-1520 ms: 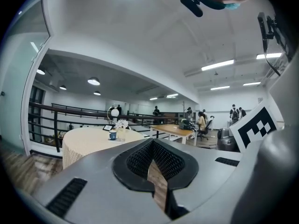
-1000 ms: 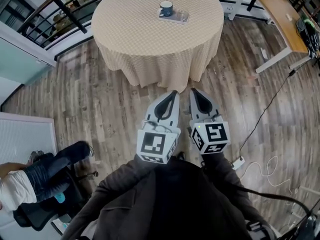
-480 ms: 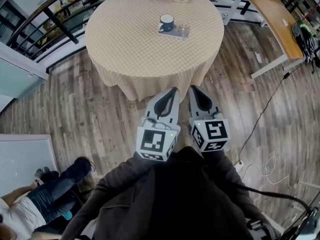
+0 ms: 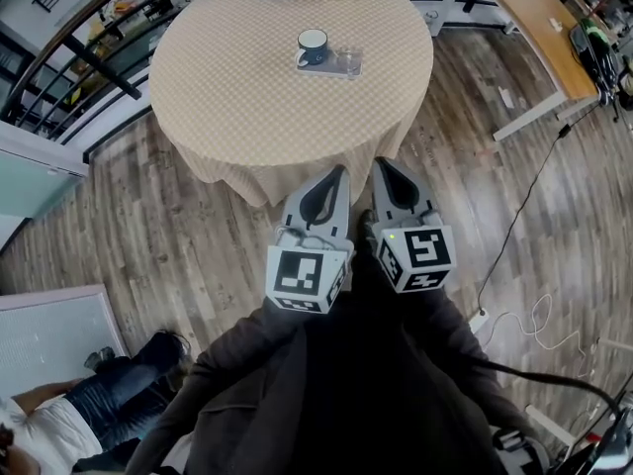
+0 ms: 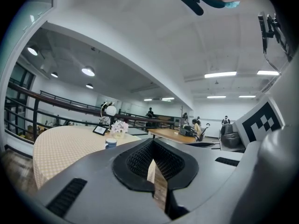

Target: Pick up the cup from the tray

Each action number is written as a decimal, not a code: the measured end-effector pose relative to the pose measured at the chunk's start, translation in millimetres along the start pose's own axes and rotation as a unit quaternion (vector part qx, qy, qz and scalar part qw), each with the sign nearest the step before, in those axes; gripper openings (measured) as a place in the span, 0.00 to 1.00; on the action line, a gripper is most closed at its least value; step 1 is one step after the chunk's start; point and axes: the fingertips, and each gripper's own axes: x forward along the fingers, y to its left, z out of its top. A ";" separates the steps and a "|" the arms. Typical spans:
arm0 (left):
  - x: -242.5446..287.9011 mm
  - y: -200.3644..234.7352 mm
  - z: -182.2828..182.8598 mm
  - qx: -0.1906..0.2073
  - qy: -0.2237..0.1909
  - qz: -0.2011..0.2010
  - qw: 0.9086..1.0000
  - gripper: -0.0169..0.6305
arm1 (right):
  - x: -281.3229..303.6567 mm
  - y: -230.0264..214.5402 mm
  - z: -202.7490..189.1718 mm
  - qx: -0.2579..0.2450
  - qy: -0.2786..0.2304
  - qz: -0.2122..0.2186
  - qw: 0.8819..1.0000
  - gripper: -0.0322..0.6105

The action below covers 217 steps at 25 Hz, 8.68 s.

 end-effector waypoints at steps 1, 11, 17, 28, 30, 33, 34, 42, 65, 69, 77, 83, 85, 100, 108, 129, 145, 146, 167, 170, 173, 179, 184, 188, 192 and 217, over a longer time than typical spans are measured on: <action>5.8 1.9 -0.5 0.002 0.000 0.001 1.000 0.03 | 4.8 -3.9 -0.5 0.002 0.000 0.000 1.000 0.06; 76.0 19.7 -8.4 -0.005 0.024 0.017 1.000 0.03 | 59.1 -53.8 -1.3 0.012 0.012 0.005 1.000 0.06; 119.4 33.4 -24.3 -0.010 0.052 0.026 0.998 0.03 | 96.9 -80.6 -13.9 0.021 0.028 0.017 0.999 0.06; 211.7 56.7 -4.8 0.005 0.053 0.052 0.997 0.03 | 172.9 -137.5 4.8 0.019 0.029 0.051 0.998 0.06; 225.6 59.7 -1.0 0.006 0.051 0.058 0.997 0.03 | 184.7 -145.8 8.5 0.017 0.030 0.059 0.998 0.06; 242.0 62.7 4.0 0.008 0.047 0.064 0.997 0.03 | 199.7 -156.0 14.7 0.012 0.027 0.069 0.997 0.06; 246.3 63.7 5.6 0.009 0.045 0.066 0.997 0.03 | 204.0 -158.8 16.6 0.010 0.026 0.071 0.997 0.06; 271.7 85.9 24.0 0.001 0.021 0.087 0.996 0.03 | 237.8 -169.0 31.7 -0.011 0.027 0.087 0.996 0.06; 299.8 171.2 -35.3 -0.064 0.083 0.078 0.991 0.03 | 328.6 -160.3 -25.8 0.000 0.104 0.045 0.994 0.30; 311.3 184.4 -50.7 -0.073 0.101 0.081 0.989 0.03 | 348.0 -164.3 -45.8 0.000 0.131 0.044 0.990 0.46; 320.3 214.1 -77.2 -0.092 0.131 0.091 0.983 0.03 | 381.2 -155.7 -77.4 -0.017 0.172 0.057 0.983 0.59; 327.7 218.9 -90.5 -0.104 0.147 0.089 0.980 0.03 | 393.7 -158.6 -93.5 -0.026 0.194 0.059 0.979 0.59; 329.6 220.7 -92.9 -0.111 0.149 0.091 0.979 0.03 | 395.4 -159.8 -99.7 -0.030 0.205 0.058 0.977 0.59; 324.2 218.2 -82.4 -0.093 0.139 0.084 0.982 0.03 | 389.1 -172.3 -85.7 -0.025 0.192 0.028 0.981 0.60; 339.3 190.1 -70.8 -0.080 0.130 0.051 0.987 0.03 | 368.1 -210.1 -72.9 -0.020 0.181 -0.016 0.983 0.60; 362.3 166.4 -98.9 -0.098 0.167 0.003 0.981 0.03 | 352.1 -249.0 -127.8 0.019 0.217 -0.066 0.974 0.60; 347.4 163.9 -87.0 -0.079 0.144 0.006 0.986 0.03 | 340.6 -247.1 -105.8 0.006 0.177 -0.068 0.982 0.60; 344.7 163.3 -84.2 -0.073 0.141 0.007 0.987 0.03 | 337.5 -247.1 -100.4 0.003 0.173 -0.071 0.982 0.60; 255.3 126.4 13.7 -0.005 -0.004 0.097 0.995 0.03 | 266.5 -142.7 31.6 -0.070 -0.001 0.083 0.994 0.08; 242.1 121.8 27.5 0.006 -0.026 0.112 0.993 0.03 | 259.1 -131.4 44.4 -0.081 -0.019 0.103 0.991 0.08; 229.2 115.1 36.6 0.006 -0.035 0.126 0.991 0.03 | 248.5 -123.2 51.9 -0.082 -0.026 0.116 0.990 0.08; 212.5 104.3 54.9 0.011 -0.060 0.143 0.988 0.03 | 239.1 -113.6 60.2 -0.074 -0.031 0.138 0.987 0.08; 204.6 102.3 62.1 0.030 -0.060 0.162 0.985 0.03 | 231.7 -114.0 68.5 -0.074 -0.041 0.146 0.986 0.09; 203.9 97.6 63.0 0.032 -0.058 0.162 0.985 0.03 | 228.4 -118.1 67.8 -0.071 -0.040 0.143 0.986 0.09; 208.2 96.7 58.1 0.029 -0.049 0.156 0.986 0.03 | 229.7 -115.8 62.0 -0.062 -0.035 0.155 0.985 0.09; 239.4 224.6 -21.4 -0.074 0.055 0.159 0.983 0.03 | 354.6 -86.2 -29.9 -0.076 0.112 0.131 0.982 0.48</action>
